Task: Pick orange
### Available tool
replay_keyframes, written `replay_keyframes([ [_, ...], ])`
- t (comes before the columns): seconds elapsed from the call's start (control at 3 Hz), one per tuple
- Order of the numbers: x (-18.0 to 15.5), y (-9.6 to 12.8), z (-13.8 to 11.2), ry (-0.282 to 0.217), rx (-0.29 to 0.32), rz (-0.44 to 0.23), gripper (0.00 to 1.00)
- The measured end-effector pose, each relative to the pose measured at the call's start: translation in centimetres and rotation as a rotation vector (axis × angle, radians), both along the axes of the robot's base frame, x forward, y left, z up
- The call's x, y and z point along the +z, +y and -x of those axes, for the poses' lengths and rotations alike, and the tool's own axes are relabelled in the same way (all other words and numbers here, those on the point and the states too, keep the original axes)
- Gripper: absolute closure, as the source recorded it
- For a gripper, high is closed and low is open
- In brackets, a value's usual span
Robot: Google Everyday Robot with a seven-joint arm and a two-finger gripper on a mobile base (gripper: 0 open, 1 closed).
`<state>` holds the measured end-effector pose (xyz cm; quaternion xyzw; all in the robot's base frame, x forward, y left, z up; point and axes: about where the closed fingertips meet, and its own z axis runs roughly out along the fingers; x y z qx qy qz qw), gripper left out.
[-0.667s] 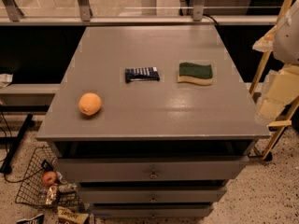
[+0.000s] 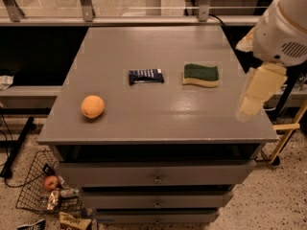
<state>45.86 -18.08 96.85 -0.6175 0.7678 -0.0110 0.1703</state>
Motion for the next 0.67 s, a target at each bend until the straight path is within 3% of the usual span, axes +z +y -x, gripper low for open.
replay_keyframes([
  [0.33, -1.4, 6.9, -2.1, 0.015, 0.058, -0.102, 0.00],
  [0.67, -1.7, 14.0, -4.0, 0.013, 0.080, -0.252, 0.00],
])
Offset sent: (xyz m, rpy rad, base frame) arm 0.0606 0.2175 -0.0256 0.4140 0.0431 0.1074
